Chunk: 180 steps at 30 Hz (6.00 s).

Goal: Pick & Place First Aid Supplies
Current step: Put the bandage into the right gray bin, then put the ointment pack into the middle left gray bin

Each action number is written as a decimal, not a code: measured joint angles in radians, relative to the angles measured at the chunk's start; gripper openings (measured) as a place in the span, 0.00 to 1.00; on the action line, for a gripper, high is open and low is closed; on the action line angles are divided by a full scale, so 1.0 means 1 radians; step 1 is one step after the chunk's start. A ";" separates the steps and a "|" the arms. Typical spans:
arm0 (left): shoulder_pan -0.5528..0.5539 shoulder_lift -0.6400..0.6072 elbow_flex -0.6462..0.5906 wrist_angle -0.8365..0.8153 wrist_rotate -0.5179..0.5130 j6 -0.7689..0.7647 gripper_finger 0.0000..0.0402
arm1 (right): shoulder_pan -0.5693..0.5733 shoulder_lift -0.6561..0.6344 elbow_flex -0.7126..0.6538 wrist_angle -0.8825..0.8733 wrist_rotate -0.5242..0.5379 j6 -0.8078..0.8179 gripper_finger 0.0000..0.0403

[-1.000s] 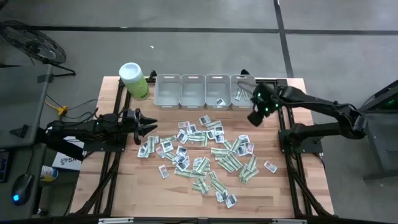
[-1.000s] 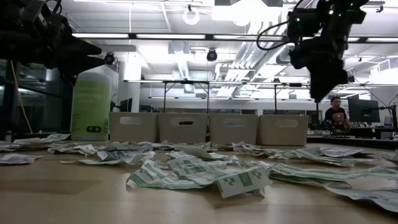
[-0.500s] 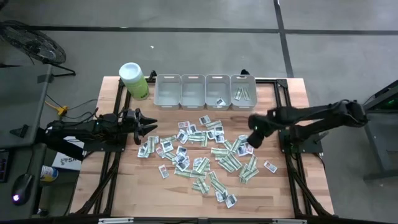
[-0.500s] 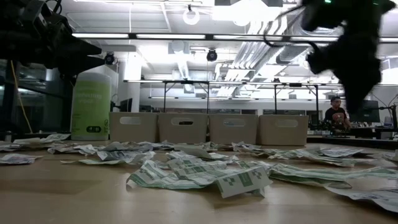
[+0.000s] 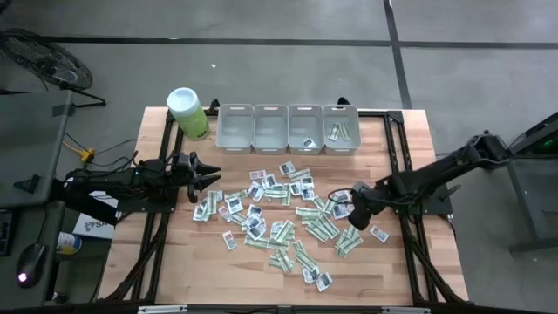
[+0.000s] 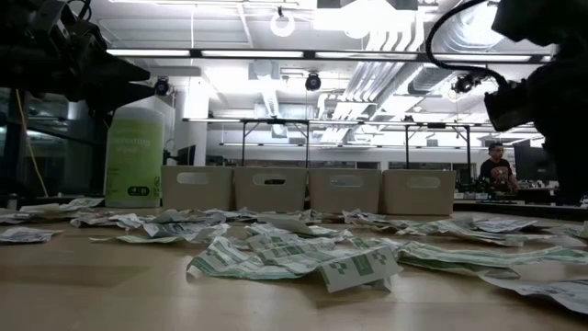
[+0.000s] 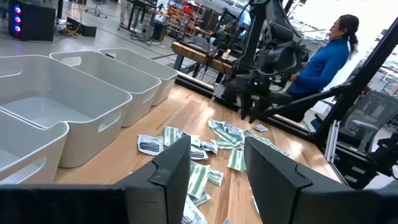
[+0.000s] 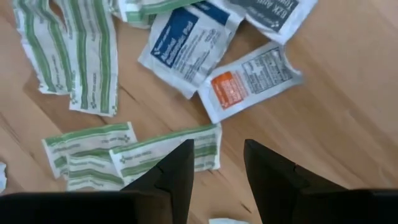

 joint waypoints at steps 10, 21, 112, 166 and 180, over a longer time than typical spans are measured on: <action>0.000 0.000 0.000 0.000 0.000 0.000 0.37 | 0.085 0.095 0.000 0.038 0.011 0.099 0.33; 0.000 0.000 0.000 0.000 0.000 0.000 0.37 | 0.088 0.233 0.007 0.081 -0.007 0.114 0.33; 0.000 0.000 0.000 0.000 -0.001 0.000 0.37 | -1.145 0.243 0.248 0.230 0.108 -1.556 0.03; 0.000 0.000 0.000 0.000 0.000 0.000 0.37 | -0.330 0.174 0.093 -0.357 -0.347 -0.921 0.34; 0.000 0.000 0.000 0.000 0.000 0.000 0.37 | -0.165 0.174 0.039 -0.199 -0.384 -0.836 0.34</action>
